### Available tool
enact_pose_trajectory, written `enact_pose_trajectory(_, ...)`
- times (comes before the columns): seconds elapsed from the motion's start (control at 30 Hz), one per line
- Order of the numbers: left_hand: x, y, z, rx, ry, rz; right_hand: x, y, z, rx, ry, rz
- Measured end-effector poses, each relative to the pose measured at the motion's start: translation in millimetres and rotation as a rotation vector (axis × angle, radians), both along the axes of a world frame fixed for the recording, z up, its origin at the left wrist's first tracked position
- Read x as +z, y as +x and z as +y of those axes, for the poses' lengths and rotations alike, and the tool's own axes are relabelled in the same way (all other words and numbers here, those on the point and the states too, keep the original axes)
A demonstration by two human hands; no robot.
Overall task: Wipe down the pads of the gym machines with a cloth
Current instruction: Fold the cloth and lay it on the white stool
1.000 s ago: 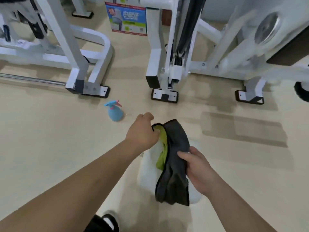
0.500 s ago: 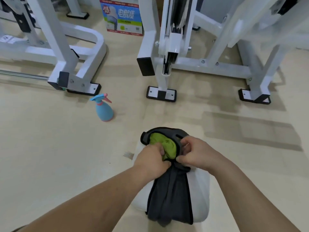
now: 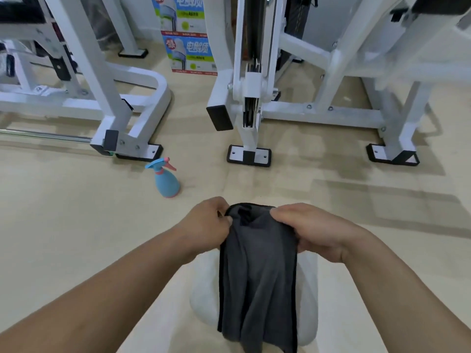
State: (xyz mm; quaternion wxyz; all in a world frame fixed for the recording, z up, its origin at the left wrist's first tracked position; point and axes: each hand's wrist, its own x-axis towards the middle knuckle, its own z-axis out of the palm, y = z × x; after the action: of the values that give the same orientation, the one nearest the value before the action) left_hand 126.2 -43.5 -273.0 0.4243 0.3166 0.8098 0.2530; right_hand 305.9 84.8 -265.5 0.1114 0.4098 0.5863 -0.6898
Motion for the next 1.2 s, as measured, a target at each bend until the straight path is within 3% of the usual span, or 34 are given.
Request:
enact_pose_trajectory(0.17, 50, -31, -2, 0.205, 0.177, 0.096, 30, -5, 14, -0.565, -0.01, 0.225)
enact_pose_trajectory(0.33, 60, -52, -5, 0.268, 0.32, 0.27, 34, 0, 26, -0.823, 0.284, 0.126)
enact_pose_trajectory(0.43, 63, -56, -6, 0.115, 0.25, 0.288, 31, 5, 30, -0.756, 0.402, 0.152)
enact_pose_trajectory(0.53, 63, -53, -6, -0.171, 0.004, 0.461, 31, 9, 31, -0.396, 0.536, 0.159)
enact_pose_trajectory(0.63, 63, -53, -4, -0.278, -0.093, 0.534, 36, 11, 32, -0.164, 0.706, 0.037)
enact_pose_trajectory(0.77, 62, -59, 6, -0.095, 0.257, 0.755, 41, 10, 38, -0.388, 1.066, 0.03)
enact_pose_trajectory(0.93, 67, -60, 13, 0.085, 0.617, 0.826, 51, 10, 34, -0.627, 1.285, 0.282)
enact_pose_trajectory(1.07, 74, -58, 10, 0.047, 0.759, 0.679, 57, 13, 30, -0.618, 1.194, 0.515)
enact_pose_trajectory(1.2, 71, -62, 2, -0.109, 0.569, 0.428, 61, 17, 28, -0.429, 0.665, 0.543)
